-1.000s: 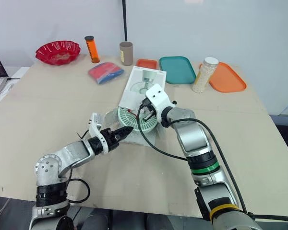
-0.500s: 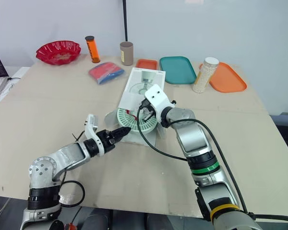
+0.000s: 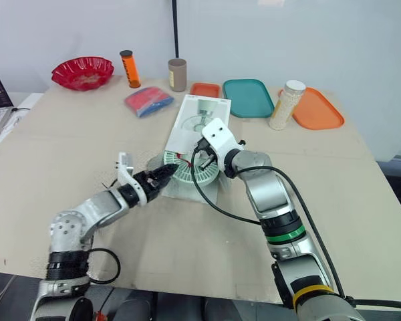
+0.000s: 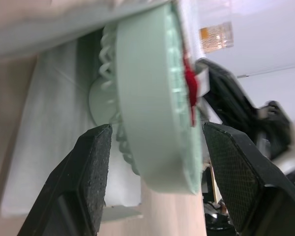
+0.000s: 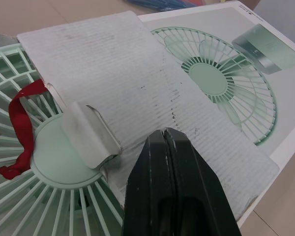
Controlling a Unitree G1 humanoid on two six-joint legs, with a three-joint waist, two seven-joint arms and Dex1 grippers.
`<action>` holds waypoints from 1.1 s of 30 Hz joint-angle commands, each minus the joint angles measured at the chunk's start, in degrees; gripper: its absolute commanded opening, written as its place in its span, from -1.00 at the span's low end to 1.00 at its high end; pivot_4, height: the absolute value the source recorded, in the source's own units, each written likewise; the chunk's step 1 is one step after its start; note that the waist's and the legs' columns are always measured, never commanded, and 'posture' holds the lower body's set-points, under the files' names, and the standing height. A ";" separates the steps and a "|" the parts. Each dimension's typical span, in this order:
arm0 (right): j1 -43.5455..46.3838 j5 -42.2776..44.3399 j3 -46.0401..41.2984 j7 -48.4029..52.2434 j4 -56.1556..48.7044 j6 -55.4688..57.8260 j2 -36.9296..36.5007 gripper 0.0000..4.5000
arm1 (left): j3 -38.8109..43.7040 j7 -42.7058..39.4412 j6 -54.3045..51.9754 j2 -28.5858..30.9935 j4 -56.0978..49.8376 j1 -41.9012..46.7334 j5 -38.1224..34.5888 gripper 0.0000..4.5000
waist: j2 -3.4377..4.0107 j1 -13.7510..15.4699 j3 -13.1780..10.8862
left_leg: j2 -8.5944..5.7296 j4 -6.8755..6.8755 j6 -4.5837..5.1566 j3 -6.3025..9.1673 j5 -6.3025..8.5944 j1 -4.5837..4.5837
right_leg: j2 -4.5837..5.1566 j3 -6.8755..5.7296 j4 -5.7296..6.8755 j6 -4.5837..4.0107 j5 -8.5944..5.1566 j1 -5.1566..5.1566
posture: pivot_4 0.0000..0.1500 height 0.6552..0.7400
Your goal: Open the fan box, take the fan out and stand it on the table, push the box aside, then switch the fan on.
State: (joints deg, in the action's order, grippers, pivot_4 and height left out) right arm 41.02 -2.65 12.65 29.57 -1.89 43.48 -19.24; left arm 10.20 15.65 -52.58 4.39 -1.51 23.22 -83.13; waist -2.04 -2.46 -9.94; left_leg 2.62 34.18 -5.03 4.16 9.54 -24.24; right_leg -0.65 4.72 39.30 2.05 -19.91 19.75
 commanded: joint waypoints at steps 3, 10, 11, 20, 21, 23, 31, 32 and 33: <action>-2.18 -0.26 2.40 0.72 3.53 2.27 0.14 -1.00 | -0.21 -1.36 0.78 -1.23 -0.49 1.66 1.83 0.39 | 0.01 -0.03 0.00 | 0.00 -0.01 0.00 0.00 0.00 0.00 | 0.00 0.00 0.00 0.00 0.00 0.01 | 1.00 1.00; -2.30 -0.35 2.41 0.71 3.55 2.21 0.08 -1.00 | 1.89 -0.18 1.94 -2.17 -2.72 0.35 0.83 0.11 | 0.00 -0.03 0.00 | 0.00 -0.01 0.00 0.00 0.00 0.00 | 0.00 0.00 0.00 0.01 0.00 0.00 | 1.00 1.00; -2.32 -0.37 2.40 0.69 3.57 2.19 0.09 -1.00 | 2.23 -0.23 2.20 -2.14 -2.98 0.05 0.83 0.11 | 0.00 -0.12 0.00 | 0.00 -0.01 0.00 0.00 0.00 0.00 | 0.00 0.00 0.00 0.01 0.01 0.00 | 1.00 1.00; -2.30 -0.51 2.49 0.82 3.73 1.85 0.01 -1.00 | 2.78 -0.78 2.97 -2.63 -1.16 0.88 2.32 0.11 | 0.00 -0.11 0.00 | 0.01 -0.01 0.00 -0.01 0.00 0.00 | 0.00 0.01 -0.01 0.01 0.01 0.02 | 1.00 1.00; -2.31 -0.52 2.50 0.84 3.67 1.92 -0.03 -1.00 | 2.67 -0.69 2.91 -2.78 -1.24 0.71 2.37 0.11 | 0.00 -0.11 0.00 | 0.01 -0.01 0.00 -0.01 0.00 0.00 | 0.00 0.01 -0.01 0.01 0.01 0.02 | 1.00 1.00; -2.32 -0.58 2.57 0.92 3.54 1.97 -0.16 -1.00 | 2.47 -0.64 2.70 -2.93 -1.82 0.33 2.33 0.11 | 0.00 -0.10 0.00 | 0.01 -0.01 0.00 -0.01 0.00 0.00 | 0.00 0.01 -0.01 0.01 0.01 0.01 | 1.00 1.00; -1.90 -0.83 2.98 0.28 4.21 3.70 0.75 -1.00 | 4.10 2.04 0.33 -0.34 -6.67 -5.11 -2.39 -0.08 | 0.00 -0.32 0.00 | 0.06 -0.03 0.01 -0.07 0.00 0.00 | -0.05 0.09 -0.01 0.01 0.01 0.04 | 1.00 1.00; -1.59 -0.79 2.99 0.16 4.44 3.88 1.04 -1.00 | 4.17 2.56 -0.20 0.34 -8.06 -6.54 -3.70 -0.08 | -0.02 -0.48 0.01 | 0.06 -0.03 0.01 -0.07 0.00 0.00 | -0.05 0.09 -0.01 0.01 0.01 0.05 | 1.00 1.00; -1.06 -0.85 3.04 0.03 4.80 3.82 1.31 -1.00 | 3.92 2.76 -0.96 1.36 -9.77 -8.31 -4.88 -0.08 | -0.02 -0.49 0.01 | 0.11 -0.04 0.00 -0.10 0.01 0.00 | -0.09 0.14 -0.01 -0.01 0.02 0.08 | 1.00 1.00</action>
State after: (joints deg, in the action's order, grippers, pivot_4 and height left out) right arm 41.73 -3.03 13.46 29.51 -1.62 43.76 -18.19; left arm 12.29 16.73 -52.17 3.44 -6.67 18.30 -85.53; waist -2.05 -2.95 -9.94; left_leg 2.74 34.14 -5.03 4.06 9.55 -24.23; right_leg -0.74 4.86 39.28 2.04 -19.88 19.83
